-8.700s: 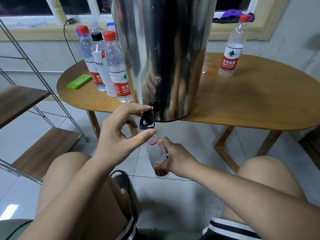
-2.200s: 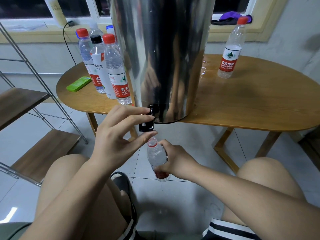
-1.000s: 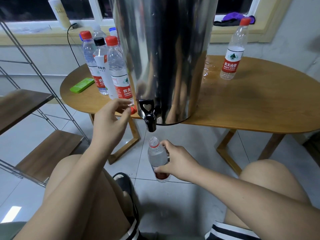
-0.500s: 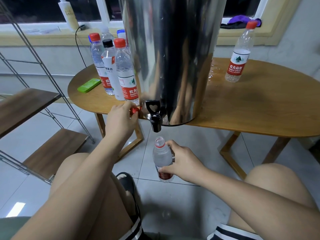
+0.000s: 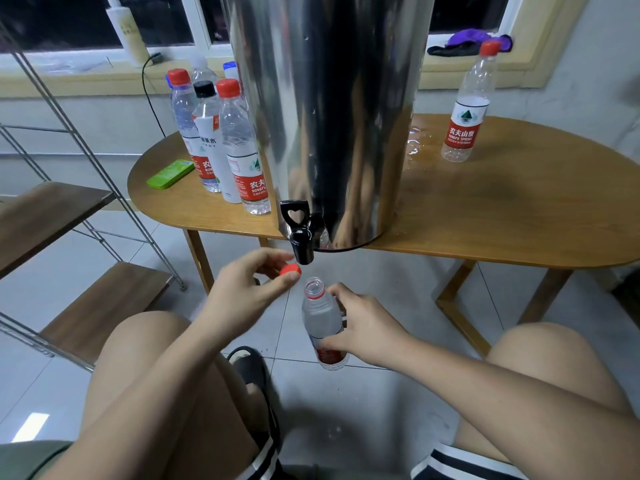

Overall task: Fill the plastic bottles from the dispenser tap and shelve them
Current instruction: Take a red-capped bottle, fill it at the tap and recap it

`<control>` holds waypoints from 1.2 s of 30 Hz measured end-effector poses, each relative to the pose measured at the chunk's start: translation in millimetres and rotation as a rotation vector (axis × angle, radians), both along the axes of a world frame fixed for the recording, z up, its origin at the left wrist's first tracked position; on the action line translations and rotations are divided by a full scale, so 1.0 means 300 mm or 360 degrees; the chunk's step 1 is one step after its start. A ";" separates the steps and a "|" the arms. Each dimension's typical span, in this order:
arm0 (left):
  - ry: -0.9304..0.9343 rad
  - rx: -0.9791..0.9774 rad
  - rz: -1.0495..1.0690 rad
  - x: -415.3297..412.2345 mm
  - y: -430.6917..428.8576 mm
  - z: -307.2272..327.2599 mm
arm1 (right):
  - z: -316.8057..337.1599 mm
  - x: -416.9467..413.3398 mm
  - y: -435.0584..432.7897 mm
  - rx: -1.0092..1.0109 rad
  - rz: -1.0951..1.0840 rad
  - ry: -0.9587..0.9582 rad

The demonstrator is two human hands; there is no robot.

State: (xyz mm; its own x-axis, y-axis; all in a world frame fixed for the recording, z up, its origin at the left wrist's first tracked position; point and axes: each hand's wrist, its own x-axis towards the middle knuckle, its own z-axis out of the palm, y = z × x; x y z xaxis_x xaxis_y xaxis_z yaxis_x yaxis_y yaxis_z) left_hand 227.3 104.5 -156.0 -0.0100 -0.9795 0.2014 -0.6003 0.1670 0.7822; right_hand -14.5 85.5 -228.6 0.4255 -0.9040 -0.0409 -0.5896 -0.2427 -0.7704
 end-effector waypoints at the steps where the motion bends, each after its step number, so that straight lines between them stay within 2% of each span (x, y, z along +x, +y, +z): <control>1: 0.0014 0.0023 -0.0032 -0.008 0.010 -0.002 | 0.005 0.001 0.004 -0.0002 0.0004 0.0007; 5: 0.0043 -0.0004 -0.0175 -0.032 0.024 -0.001 | 0.013 0.009 0.010 0.0017 0.0004 0.0020; 11: -0.0226 -0.0123 -0.0279 -0.041 0.021 -0.003 | 0.023 0.017 0.015 0.0040 0.0002 0.0053; 14: -0.0387 -0.0231 -0.0229 -0.038 0.016 -0.004 | 0.028 0.016 0.016 0.0005 0.0028 0.0122; 18: -0.0627 -0.0220 -0.0124 -0.058 0.018 -0.006 | 0.026 0.013 0.026 -0.0015 0.0059 0.0183; 23: -0.0430 -0.0070 -0.0424 -0.036 0.018 0.006 | 0.027 0.011 0.026 0.0026 0.0046 0.0206; 25: -0.0447 -0.0043 -0.0517 -0.026 0.019 0.007 | 0.025 0.011 0.027 0.0028 0.0053 0.0227; 28: -0.0503 -0.0074 -0.0430 -0.032 0.026 -0.002 | 0.025 0.015 0.025 0.0032 0.0065 0.0247; 32: -0.0773 -0.0155 -0.0231 -0.061 0.025 -0.006 | 0.034 0.021 0.018 -0.0003 0.0095 0.0281; 36: -0.0727 -0.0152 -0.0288 -0.064 0.025 -0.002 | 0.039 0.016 0.015 -0.0049 0.0118 0.0333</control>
